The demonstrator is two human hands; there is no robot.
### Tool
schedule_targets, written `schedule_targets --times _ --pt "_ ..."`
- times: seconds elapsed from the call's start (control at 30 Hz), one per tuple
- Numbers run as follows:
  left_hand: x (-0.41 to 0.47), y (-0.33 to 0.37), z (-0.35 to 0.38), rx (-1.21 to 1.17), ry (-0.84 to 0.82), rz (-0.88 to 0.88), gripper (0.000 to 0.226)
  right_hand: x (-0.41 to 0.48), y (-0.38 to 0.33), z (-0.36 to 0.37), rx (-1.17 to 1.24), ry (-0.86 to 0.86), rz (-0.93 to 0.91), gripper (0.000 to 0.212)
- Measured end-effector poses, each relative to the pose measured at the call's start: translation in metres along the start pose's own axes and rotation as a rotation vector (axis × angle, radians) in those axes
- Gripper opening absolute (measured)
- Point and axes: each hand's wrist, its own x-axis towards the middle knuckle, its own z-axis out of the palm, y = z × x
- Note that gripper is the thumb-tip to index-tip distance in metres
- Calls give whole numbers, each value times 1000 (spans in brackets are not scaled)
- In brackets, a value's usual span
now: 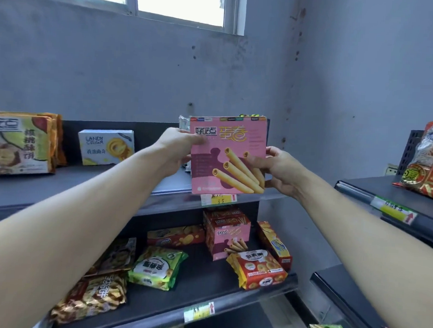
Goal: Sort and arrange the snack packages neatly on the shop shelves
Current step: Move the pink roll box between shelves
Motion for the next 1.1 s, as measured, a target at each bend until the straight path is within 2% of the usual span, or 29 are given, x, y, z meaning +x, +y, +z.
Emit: schedule_targets --times 0.13,0.37,0.53,0.7,1.1 --pt "-15 -5 9 75 24 -51 16 -2 3 -8 25 -55 -19 47" --pt "-43 -12 57 95 91 -80 21 -21 15 -60 -22 -122 -39 41" --pt "-60 -29 86 170 32 -151 26 -38 38 -99 -91 -207 22 41" --pt "-71 -61 106 190 47 -210 40 -51 70 -118 -143 -247 97 44" --pt "-54 -160 119 106 165 -313 46 -31 161 -102 -190 -155 137 37"
